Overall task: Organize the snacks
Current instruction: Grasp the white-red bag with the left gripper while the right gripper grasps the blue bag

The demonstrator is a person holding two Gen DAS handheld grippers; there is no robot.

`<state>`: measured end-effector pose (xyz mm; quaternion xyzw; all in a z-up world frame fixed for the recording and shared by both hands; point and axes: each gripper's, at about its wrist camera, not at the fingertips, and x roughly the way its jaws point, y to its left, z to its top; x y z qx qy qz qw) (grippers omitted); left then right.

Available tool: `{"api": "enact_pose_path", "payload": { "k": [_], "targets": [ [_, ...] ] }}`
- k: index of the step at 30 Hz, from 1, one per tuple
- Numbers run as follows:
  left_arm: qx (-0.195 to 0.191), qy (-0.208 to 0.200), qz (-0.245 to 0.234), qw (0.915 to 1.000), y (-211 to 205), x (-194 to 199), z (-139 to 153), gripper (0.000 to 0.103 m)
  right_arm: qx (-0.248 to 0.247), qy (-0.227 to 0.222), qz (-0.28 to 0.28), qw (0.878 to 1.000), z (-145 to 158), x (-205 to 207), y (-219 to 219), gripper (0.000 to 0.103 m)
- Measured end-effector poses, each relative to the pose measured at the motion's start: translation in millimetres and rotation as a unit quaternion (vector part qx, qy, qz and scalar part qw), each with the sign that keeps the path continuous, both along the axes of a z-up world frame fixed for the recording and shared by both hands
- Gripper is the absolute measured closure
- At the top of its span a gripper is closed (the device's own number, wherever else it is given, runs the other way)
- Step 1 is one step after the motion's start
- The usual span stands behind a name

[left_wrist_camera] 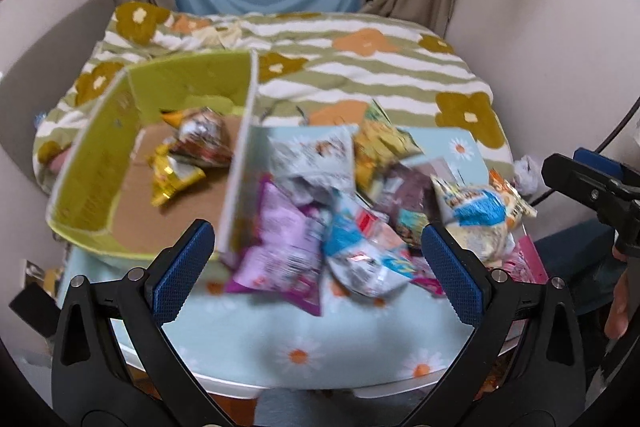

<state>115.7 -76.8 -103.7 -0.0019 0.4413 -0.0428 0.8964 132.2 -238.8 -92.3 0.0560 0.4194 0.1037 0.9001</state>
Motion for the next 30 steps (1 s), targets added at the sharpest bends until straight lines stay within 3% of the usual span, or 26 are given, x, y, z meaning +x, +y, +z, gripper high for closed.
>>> {"api": "enact_pose_path", "payload": {
  "k": [4, 18, 22, 27, 30],
  "targets": [
    [-0.014, 0.013, 0.002, 0.9998, -21, 2, -20, 0.000, 0.023, 0.021, -0.013, 0.999, -26, -6, -26, 0.000],
    [0.028, 0.040, -0.002, 0.9988, -60, 18, -102, 0.000, 0.035, 0.059, -0.044, 0.997, -88, 1, -45, 0.000],
    [0.034, 0.049, -0.008, 0.9982, -63, 22, -113, 0.012, 0.029, 0.066, -0.040, 0.997, -100, 5, -41, 0.000],
    [0.043, 0.054, -0.008, 0.9976, -64, 27, -119, 0.016, 0.025, 0.073, -0.040, 0.996, -109, 9, -38, 0.000],
    [0.052, 0.061, -0.005, 0.9967, -62, 31, -122, 0.031, 0.022, 0.076, -0.040, 0.996, -113, 12, -35, 0.000]
  ]
}}
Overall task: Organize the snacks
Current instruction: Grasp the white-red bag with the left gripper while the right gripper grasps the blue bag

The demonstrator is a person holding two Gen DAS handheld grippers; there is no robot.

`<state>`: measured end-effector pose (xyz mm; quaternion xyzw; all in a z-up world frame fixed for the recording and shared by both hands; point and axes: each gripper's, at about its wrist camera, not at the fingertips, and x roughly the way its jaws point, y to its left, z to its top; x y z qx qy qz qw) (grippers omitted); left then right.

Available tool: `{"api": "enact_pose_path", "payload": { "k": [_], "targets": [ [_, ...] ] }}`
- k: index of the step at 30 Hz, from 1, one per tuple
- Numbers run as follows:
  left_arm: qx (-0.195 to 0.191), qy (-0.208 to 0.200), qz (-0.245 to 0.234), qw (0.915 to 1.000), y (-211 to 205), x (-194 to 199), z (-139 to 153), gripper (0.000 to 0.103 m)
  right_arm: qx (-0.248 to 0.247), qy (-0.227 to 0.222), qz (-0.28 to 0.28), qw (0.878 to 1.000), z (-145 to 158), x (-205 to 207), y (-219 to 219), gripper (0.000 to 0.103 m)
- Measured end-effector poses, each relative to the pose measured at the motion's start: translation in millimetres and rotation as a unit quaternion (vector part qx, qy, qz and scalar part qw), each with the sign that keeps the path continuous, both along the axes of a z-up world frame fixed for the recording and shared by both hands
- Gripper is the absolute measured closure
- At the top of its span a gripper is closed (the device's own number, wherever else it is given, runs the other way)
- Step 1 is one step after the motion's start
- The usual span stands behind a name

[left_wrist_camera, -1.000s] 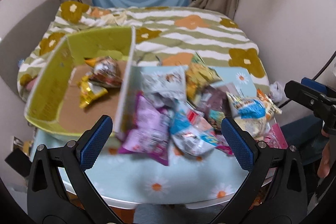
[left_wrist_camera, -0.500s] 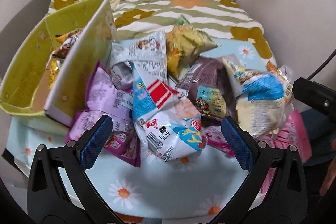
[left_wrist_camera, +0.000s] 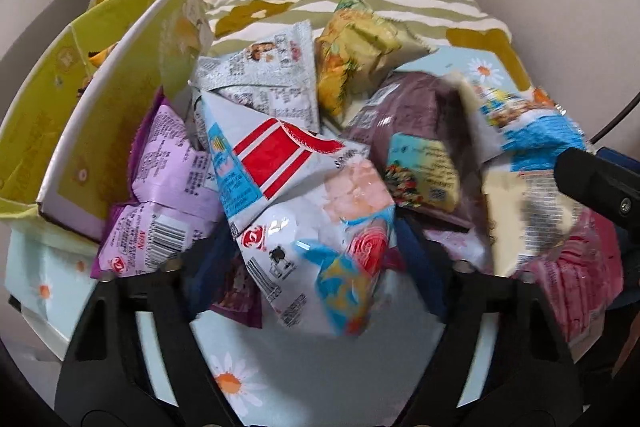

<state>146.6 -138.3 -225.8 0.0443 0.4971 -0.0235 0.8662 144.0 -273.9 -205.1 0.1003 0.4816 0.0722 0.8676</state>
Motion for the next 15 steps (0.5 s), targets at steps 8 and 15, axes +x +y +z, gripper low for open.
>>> {"api": "enact_pose_path", "payload": {
  "k": [8, 15],
  "targets": [
    [-0.003, 0.013, -0.010, 0.9999, 7, 2, 1, 0.043, -0.006, 0.008, 0.004, 1.000, -11, 7, 9, 0.005],
    [-0.009, 0.012, -0.026, 0.9996, 8, -5, 6, 0.046, -0.010, 0.019, 0.000, 1.000, -19, 12, 13, 0.009]
  ]
}}
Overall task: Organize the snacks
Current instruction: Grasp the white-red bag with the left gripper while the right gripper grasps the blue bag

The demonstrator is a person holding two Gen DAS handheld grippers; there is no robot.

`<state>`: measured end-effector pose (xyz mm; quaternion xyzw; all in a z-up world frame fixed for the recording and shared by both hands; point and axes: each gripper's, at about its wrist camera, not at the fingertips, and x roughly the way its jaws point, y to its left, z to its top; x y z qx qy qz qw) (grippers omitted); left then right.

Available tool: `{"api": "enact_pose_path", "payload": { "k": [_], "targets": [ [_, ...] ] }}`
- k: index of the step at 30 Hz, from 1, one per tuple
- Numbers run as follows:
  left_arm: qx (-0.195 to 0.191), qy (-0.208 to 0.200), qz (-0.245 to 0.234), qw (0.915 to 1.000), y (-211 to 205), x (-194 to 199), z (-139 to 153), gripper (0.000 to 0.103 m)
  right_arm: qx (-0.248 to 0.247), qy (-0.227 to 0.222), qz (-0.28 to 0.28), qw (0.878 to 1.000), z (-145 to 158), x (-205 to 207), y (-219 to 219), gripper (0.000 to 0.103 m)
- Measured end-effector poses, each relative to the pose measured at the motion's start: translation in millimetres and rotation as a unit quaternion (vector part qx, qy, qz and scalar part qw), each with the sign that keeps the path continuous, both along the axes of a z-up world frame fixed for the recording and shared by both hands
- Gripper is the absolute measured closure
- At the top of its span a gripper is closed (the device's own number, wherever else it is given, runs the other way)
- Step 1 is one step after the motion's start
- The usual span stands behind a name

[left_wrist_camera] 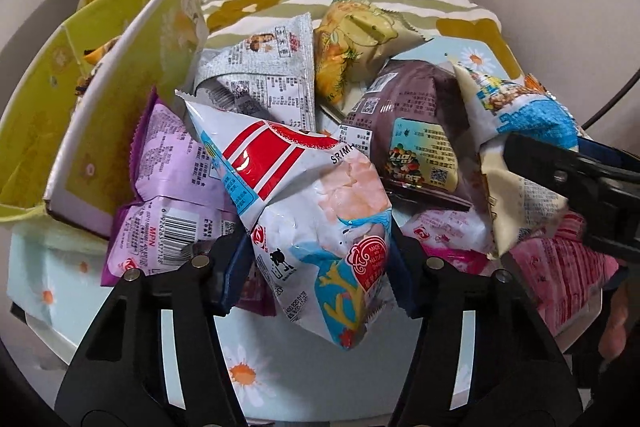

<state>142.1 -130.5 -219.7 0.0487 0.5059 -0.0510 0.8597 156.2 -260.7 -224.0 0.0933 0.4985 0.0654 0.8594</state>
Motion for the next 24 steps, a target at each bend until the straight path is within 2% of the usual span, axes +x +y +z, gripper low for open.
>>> {"api": "enact_pose_path", "payload": {
  "k": [8, 10, 12, 18, 24],
  "targets": [
    [0.006, -0.017, -0.021, 0.9996, -2, -12, 10, 0.046, -0.008, 0.010, 0.004, 1.000, -11, 5, 8, 0.020],
    [0.005, -0.019, -0.021, 0.9996, -1, -13, 11, 0.046, -0.009, 0.012, 0.005, 1.000, -14, 5, 9, 0.025],
    [0.004, -0.020, -0.021, 0.9996, 0, -13, 12, 0.046, -0.012, 0.014, 0.007, 1.000, -15, 5, 10, 0.037],
    [0.002, -0.024, -0.020, 0.9995, 0, -17, 15, 0.046, -0.012, 0.010, 0.007, 1.000, -12, 2, 10, 0.055],
    [0.001, -0.034, -0.022, 0.9992, 0, -22, 26, 0.046, -0.009, -0.003, 0.003, 1.000, -2, -2, 9, 0.059]
  ]
}}
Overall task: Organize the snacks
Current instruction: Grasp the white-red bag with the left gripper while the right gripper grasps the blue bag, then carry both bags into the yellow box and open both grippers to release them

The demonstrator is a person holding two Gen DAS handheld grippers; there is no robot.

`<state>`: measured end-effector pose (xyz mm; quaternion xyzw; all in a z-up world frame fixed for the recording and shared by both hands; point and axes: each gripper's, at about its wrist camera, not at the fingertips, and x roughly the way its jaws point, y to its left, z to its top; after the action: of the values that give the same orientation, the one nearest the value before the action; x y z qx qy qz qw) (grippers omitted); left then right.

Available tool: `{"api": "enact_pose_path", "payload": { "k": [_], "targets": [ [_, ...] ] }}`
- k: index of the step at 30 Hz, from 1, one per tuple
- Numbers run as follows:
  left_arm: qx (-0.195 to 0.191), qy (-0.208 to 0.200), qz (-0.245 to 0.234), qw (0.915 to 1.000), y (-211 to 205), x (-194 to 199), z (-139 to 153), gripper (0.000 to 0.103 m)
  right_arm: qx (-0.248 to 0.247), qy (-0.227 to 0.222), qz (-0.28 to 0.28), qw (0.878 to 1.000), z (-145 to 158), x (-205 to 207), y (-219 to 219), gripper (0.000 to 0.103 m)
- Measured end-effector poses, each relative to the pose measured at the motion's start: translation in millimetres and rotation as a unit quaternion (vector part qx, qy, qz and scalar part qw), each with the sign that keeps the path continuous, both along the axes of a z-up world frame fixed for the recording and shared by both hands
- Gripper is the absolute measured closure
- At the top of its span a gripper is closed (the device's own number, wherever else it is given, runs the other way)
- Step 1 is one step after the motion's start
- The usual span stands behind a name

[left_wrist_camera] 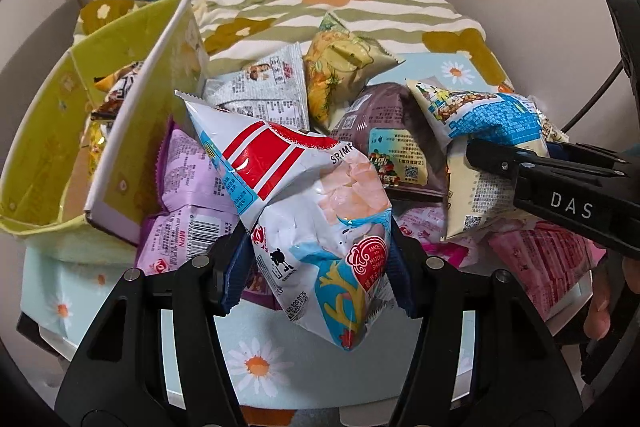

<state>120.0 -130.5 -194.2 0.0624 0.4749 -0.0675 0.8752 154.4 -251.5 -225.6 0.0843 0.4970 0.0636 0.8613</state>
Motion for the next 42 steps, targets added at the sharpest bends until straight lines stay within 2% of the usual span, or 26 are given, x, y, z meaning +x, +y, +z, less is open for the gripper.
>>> {"api": "enact_pose_path", "payload": {
  "k": [8, 15, 21, 27, 34, 42],
  "targets": [
    [-0.005, -0.029, 0.004, 0.9996, 2, -9, 29, 0.046, 0.007, -0.023, 0.000, 1.000, 25, -11, -1, 0.059],
    [-0.008, -0.082, 0.020, 0.9964, 14, -21, 81, 0.046, 0.015, -0.055, 0.013, 0.998, 66, -23, 4, 0.059],
    [-0.012, -0.127, 0.045, 0.9908, 51, -20, 125, 0.046, 0.022, -0.096, 0.046, 0.994, 109, -26, 28, 0.059],
    [-0.013, -0.145, 0.075, 0.9865, 113, -5, 153, 0.046, 0.031, -0.123, 0.075, 0.989, 145, -15, 75, 0.059],
    [-0.005, -0.136, 0.101, 0.9855, 193, 20, 157, 0.046, 0.051, -0.126, 0.102, 0.985, 153, 15, 153, 0.059],
    [-0.011, -0.090, 0.094, 0.9914, 268, 52, 123, 0.045, 0.059, -0.092, 0.111, 0.988, 131, 47, 232, 0.059]
  ]
}}
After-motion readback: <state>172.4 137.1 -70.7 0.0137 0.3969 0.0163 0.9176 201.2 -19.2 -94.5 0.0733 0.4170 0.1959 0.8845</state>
